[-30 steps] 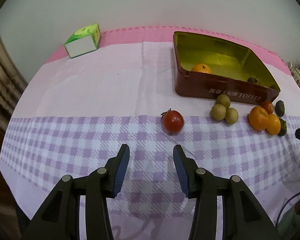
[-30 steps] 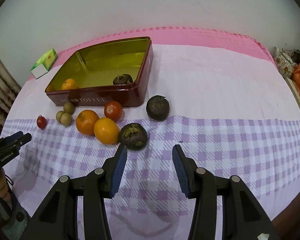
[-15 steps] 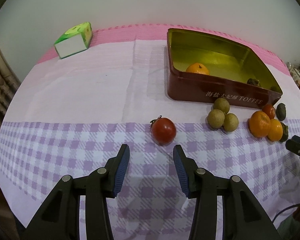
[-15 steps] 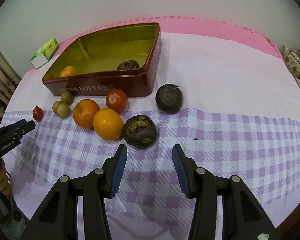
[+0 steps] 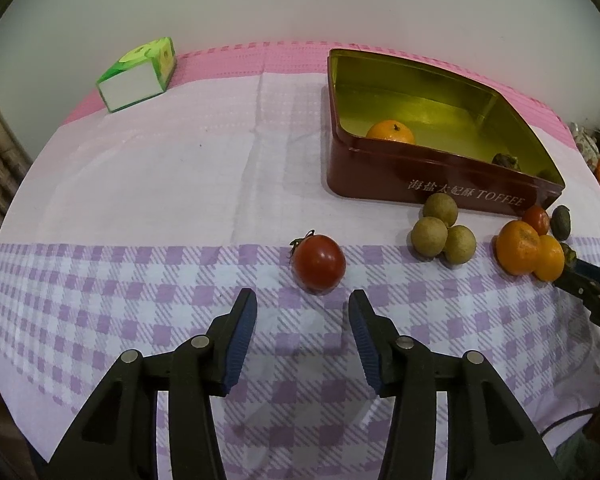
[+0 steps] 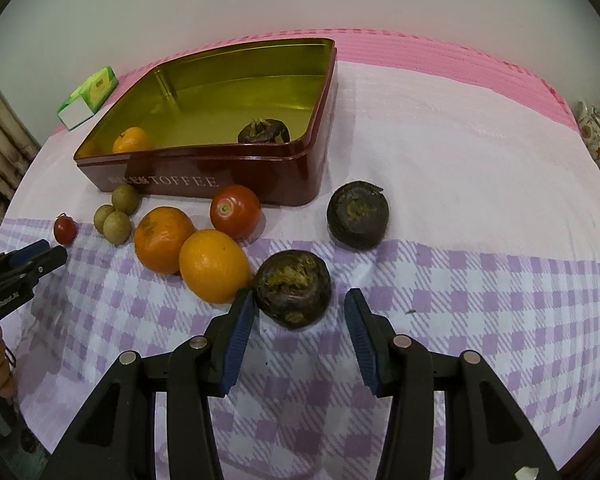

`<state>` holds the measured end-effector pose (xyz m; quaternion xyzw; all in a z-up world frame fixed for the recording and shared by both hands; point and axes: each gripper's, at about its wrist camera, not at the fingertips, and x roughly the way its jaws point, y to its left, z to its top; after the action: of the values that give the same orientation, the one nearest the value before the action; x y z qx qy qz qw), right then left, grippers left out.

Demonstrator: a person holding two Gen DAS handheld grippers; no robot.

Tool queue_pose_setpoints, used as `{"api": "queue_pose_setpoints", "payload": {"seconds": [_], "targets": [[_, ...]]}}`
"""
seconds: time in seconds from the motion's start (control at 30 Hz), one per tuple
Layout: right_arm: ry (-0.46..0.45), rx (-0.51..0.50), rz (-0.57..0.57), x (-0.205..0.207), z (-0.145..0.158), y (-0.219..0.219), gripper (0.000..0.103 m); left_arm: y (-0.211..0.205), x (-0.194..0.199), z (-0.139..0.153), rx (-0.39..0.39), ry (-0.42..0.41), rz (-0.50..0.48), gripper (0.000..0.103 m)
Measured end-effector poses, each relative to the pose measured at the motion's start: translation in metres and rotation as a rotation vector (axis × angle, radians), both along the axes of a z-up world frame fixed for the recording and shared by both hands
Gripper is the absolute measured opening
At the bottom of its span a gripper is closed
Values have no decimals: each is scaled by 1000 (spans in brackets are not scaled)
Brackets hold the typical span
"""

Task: Organize fruits
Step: 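Close left tool on the red tomato while right tool grasps the dark fruit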

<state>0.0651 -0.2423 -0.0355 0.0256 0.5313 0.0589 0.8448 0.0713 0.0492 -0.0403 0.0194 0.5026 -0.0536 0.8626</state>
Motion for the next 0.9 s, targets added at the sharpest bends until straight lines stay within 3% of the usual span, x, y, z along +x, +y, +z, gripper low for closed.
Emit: {"api": "queue_pose_setpoints", "payload": {"seconds": [0.17, 0.9], "targets": [[-12, -5, 1, 4, -1, 1, 37, 0, 3, -2, 2, 4, -6, 52], [-21, -9, -4, 3, -2, 1, 37, -6, 26, -6, 18, -5, -6, 52]]}}
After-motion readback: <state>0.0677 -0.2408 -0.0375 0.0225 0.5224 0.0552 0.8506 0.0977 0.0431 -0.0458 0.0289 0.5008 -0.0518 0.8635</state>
